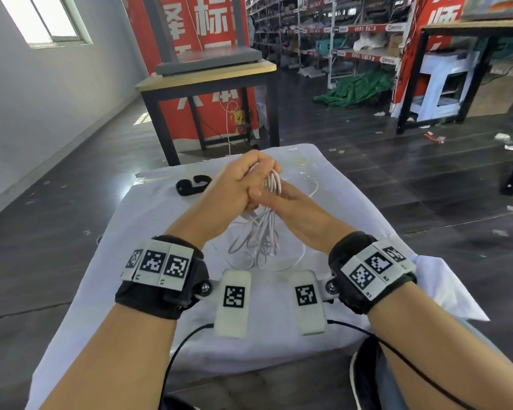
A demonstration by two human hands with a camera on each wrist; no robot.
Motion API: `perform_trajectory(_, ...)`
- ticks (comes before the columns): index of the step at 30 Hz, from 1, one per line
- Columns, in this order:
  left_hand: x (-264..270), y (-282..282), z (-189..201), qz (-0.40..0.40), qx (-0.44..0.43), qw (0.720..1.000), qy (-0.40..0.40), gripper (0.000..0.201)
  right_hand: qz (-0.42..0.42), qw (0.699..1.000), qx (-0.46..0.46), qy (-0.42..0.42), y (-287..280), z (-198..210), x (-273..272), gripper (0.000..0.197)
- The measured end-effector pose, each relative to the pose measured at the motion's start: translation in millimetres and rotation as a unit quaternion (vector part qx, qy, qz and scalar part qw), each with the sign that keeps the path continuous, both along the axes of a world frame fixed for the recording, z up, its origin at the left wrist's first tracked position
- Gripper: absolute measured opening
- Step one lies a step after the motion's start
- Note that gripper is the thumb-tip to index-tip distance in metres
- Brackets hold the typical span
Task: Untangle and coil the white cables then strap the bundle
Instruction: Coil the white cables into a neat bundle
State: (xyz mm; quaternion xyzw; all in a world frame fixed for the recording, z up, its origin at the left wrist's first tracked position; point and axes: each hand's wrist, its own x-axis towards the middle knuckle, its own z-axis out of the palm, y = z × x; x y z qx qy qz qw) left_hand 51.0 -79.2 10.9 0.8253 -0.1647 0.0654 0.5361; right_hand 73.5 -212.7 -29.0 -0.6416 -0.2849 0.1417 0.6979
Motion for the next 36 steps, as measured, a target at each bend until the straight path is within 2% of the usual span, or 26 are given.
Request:
perform_trajectory(4,3.6,1.2,-1.4,0.034,-0.104,0.994,0.023,0.025,0.009,1.0,-0.006,0.018,-0.9,-3.2,0.9,0.016)
perform_trajectory(7,7.2,7.7,-2.0,0.036,-0.165,0.984,0.058,0.024,-0.058,0.997,-0.043,0.029,1.6,-4.5,2.3,0.025)
perform_trajectory(10,7.4,10.8,-3.3,0.043,-0.126,0.989,0.072,0.026,-0.084,0.995,-0.045,0.033,-0.2,-5.4,5.4,0.017)
perform_trajectory(15,8.4,24.4,-0.2,0.053,-0.106,0.987,0.108,0.025,-0.03,0.976,0.115,0.184,-1.5,0.4,6.7,0.017)
perform_trajectory(18,8.4,30.7,-3.8,0.063,-0.105,0.984,0.131,0.026,-0.011,0.974,0.07,0.216,-2.1,3.3,5.5,0.013)
perform_trajectory(21,10.2,29.4,-8.4,0.072,-0.127,0.98,0.139,0.025,0.004,0.981,-0.014,0.193,-1.1,1.2,5.2,0.014)
perform_trajectory(23,11.9,24.2,-10.2,0.081,-0.151,0.976,0.136,0.025,0.007,0.982,-0.035,0.186,1.7,-2.3,4.5,0.014)
perform_trajectory(28,15.3,13.2,-11.7,0.087,-0.181,0.972,0.122,0.026,-0.015,0.976,0.004,0.215,3.0,-9.9,7.8,0.011)
perform_trajectory(32,16.5,15.4,-12.9,0.095,-0.2,0.967,0.124,0.025,-0.002,0.97,0.013,0.244,2.8,-8.5,8.3,0.014)
perform_trajectory(36,17.0,23.9,-16.6,0.104,-0.187,0.967,0.138,0.025,-0.01,0.953,0.09,0.288,-0.4,-2.8,9.7,0.018)
